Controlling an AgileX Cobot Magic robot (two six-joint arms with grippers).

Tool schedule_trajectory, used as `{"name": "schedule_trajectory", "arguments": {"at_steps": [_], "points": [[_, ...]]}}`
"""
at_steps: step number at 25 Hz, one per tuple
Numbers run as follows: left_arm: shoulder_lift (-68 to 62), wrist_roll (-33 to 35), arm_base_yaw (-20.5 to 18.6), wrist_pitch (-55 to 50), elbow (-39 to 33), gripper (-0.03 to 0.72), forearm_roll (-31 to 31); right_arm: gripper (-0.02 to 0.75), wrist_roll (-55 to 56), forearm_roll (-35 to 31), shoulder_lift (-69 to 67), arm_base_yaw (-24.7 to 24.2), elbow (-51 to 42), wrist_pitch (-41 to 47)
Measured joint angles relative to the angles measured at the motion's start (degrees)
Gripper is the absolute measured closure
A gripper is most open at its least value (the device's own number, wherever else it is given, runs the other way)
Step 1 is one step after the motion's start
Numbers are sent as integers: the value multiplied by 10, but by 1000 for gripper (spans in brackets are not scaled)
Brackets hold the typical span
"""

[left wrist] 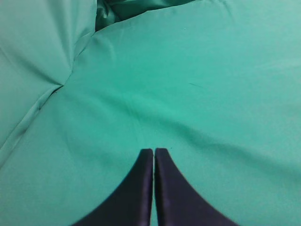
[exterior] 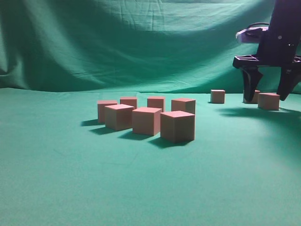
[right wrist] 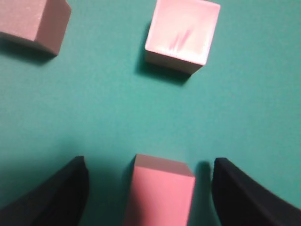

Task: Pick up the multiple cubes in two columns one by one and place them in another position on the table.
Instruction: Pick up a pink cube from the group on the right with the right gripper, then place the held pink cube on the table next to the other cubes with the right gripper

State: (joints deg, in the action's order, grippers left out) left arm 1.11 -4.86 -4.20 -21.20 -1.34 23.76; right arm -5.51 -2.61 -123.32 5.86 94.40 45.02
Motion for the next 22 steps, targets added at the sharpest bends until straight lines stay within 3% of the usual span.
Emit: {"name": "schedule_trajectory", "arguments": {"at_steps": [3, 6, 11, 16, 22], "points": [[0, 0, 0, 0, 0, 688, 0, 305, 0, 0, -6, 0, 0, -3], [0, 0, 0, 0, 0, 688, 0, 490, 0, 0, -6, 0, 0, -3], [0, 0, 0, 0, 0, 688, 0, 479, 1, -5, -5, 0, 15, 25], [0, 0, 0, 0, 0, 688, 0, 479, -16, -57, 73, 2, 26, 64], [0, 0, 0, 0, 0, 688, 0, 479, -124, -113, 231, 56, -30, 102]]}}
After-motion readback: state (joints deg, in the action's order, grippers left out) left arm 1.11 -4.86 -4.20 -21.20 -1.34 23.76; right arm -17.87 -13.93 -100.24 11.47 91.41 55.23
